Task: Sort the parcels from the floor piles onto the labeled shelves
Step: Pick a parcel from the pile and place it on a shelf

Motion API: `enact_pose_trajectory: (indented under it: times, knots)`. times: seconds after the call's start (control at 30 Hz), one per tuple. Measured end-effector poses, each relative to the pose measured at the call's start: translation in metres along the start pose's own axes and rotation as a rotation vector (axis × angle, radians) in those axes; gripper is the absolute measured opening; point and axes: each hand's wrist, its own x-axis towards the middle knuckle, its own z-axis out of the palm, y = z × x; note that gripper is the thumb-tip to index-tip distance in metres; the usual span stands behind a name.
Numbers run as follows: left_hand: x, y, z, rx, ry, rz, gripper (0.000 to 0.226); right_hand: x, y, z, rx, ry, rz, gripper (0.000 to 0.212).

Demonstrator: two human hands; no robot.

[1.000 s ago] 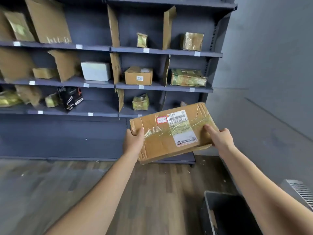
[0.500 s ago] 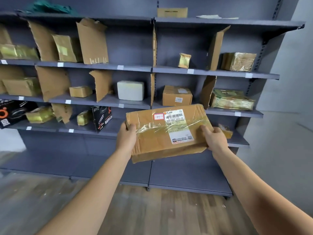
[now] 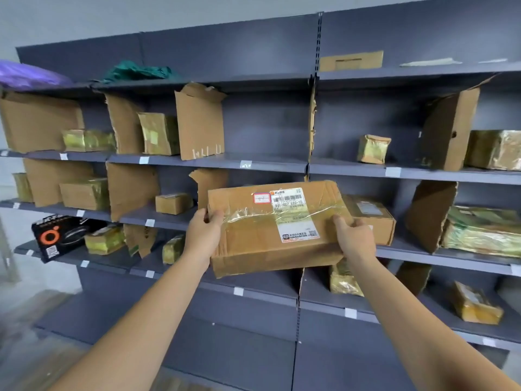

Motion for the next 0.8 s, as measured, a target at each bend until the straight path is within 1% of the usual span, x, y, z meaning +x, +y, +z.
enact_pose_trajectory:
  times: [0.1, 0.2, 0.27, 0.33, 0.47, 0.53, 0.57, 0.63, 0.7, 0.8]
  knots:
    - [0.048, 0.001, -0.001, -0.003, 0.021, -0.003, 0.050, 0.031, -0.015, 0.032, -0.016, -0.004, -0.037, 0.056]
    - [0.089, -0.004, -0.002, -0.015, 0.014, 0.012, 0.049, 0.054, -0.027, 0.061, -0.027, 0.011, -0.050, 0.057]
    - [0.113, -0.007, -0.002, -0.035, -0.002, 0.029, 0.043, 0.066, -0.032, 0.077, -0.053, 0.020, -0.056, 0.050]
    - [0.136, -0.013, -0.003, -0.047, -0.010, 0.038, 0.042, 0.074, -0.037, 0.092, -0.098, 0.034, -0.073, 0.045]
    - [0.188, -0.014, -0.007, -0.066, -0.033, 0.075, 0.042, 0.091, -0.057, 0.126, -0.129, 0.128, -0.125, 0.043]
    - [0.215, -0.006, -0.010, -0.090, -0.075, 0.111, 0.040, 0.100, -0.070, 0.143, -0.118, 0.194, -0.164, 0.037]
    - [0.227, -0.001, -0.011, -0.100, -0.109, 0.131, 0.042, 0.104, -0.078, 0.151, -0.111, 0.223, -0.173, 0.039]
    - [0.254, 0.010, -0.018, -0.122, -0.210, 0.164, 0.052, 0.111, -0.094, 0.165, -0.108, 0.268, -0.172, 0.046]
    - [0.281, 0.017, -0.029, -0.127, -0.352, 0.203, 0.067, 0.118, -0.110, 0.179, -0.115, 0.301, -0.172, 0.052]
    - [0.320, 0.019, -0.041, -0.028, -0.542, 0.303, 0.106, 0.129, -0.130, 0.198, -0.125, 0.318, -0.190, 0.054]
